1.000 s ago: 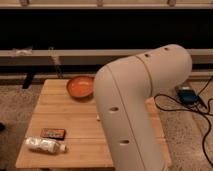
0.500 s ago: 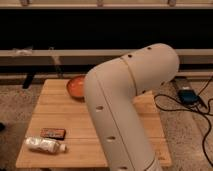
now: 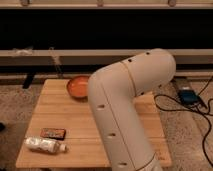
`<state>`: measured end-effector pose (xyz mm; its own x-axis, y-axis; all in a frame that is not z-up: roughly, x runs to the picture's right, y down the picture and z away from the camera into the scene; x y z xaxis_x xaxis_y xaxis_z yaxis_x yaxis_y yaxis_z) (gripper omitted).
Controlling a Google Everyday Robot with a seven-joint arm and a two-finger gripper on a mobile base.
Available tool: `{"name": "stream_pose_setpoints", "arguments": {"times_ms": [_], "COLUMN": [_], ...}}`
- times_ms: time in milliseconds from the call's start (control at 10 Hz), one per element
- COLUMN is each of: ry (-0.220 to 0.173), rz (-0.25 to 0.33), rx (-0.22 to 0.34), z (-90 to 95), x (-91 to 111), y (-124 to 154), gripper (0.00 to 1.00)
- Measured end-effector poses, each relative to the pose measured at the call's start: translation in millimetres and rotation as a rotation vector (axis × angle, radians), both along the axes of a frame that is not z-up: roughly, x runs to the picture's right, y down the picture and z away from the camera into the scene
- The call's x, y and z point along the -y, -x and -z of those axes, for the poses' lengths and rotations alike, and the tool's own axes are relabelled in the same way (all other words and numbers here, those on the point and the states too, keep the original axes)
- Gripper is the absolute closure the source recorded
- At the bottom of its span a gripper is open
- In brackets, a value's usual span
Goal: Drag the pepper across the table
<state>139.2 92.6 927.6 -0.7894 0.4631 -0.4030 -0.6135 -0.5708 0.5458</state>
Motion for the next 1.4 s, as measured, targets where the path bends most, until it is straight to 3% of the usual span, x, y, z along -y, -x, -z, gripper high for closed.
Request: {"name": "stream_pose_setpoints", "arguments": {"times_ms": [500, 800, 1200, 1400], "ry": [0.013, 0.021, 0.024, 0.007], "rz": [0.065, 0.177, 0.265, 0.311], "rx": [0.060, 0.119, 0.165, 0.208], "z": [-4.7, -9.0, -11.6, -11.4], "x": [0.7, 5.9, 7.7, 10.6], "y": [7.9, 37.8, 57.8, 78.3], "gripper": [0.96, 1.00, 1.00, 1.00]}}
